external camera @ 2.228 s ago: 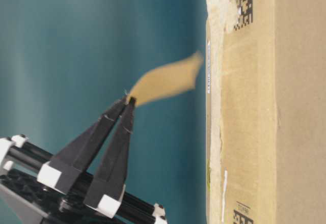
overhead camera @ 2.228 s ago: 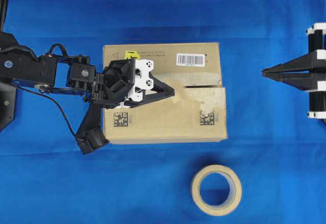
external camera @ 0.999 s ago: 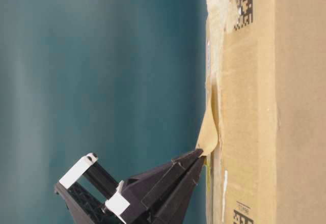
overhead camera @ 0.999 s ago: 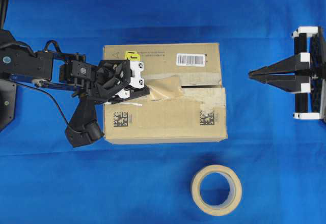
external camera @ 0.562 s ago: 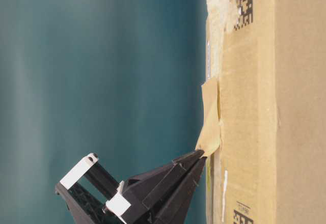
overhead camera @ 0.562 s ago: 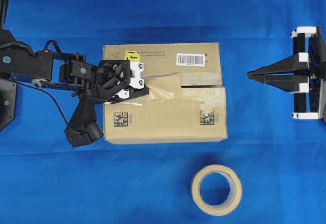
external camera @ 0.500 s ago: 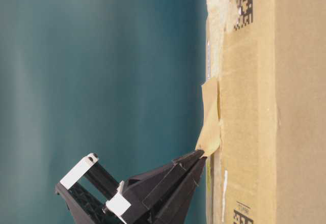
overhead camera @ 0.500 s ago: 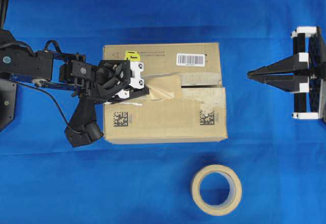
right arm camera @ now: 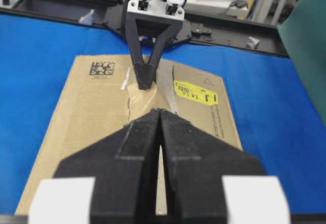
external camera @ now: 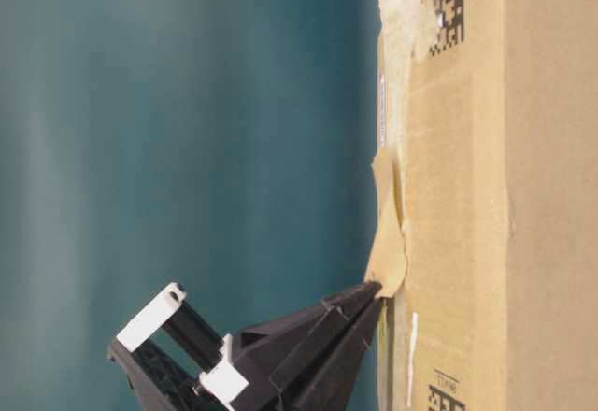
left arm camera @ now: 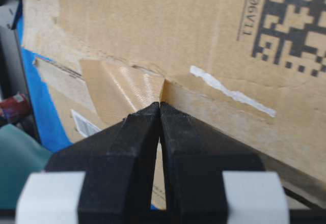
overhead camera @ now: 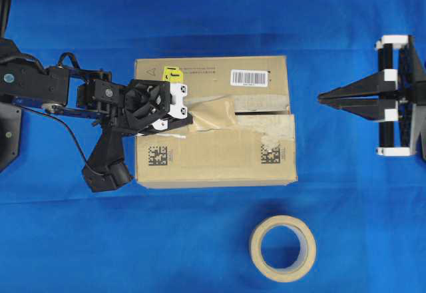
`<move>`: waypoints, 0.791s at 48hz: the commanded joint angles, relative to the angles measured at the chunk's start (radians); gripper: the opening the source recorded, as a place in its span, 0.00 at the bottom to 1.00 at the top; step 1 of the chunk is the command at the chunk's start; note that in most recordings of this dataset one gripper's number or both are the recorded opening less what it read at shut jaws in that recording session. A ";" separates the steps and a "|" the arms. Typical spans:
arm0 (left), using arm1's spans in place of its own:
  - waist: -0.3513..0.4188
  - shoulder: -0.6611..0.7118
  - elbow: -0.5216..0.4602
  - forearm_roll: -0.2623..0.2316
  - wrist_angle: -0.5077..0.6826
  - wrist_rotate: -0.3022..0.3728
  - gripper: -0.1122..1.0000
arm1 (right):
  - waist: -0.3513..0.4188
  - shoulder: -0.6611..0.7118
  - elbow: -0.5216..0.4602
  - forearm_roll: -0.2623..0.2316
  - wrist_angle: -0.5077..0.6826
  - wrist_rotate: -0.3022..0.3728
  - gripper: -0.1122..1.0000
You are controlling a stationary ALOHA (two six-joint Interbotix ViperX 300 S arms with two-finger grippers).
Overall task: Apply tape along the seams of the closed cardboard box to seal it securely.
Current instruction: 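Press the tape strip's end onto the box's side edge at the seam, then bring the right gripper in and press the tape down on the box top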
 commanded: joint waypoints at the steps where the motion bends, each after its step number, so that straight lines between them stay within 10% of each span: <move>1: -0.002 -0.015 -0.017 0.002 0.015 0.002 0.10 | -0.006 0.034 -0.048 0.003 -0.011 0.002 0.10; 18: -0.002 0.003 -0.037 0.002 0.018 0.005 0.10 | -0.046 0.241 -0.173 0.005 -0.011 0.008 0.11; 30: -0.002 0.021 -0.049 0.003 0.018 0.006 0.10 | -0.063 0.397 -0.281 0.005 -0.017 0.011 0.58; 38: -0.002 0.026 -0.049 0.005 0.018 0.006 0.10 | -0.064 0.456 -0.336 0.005 -0.005 0.011 0.55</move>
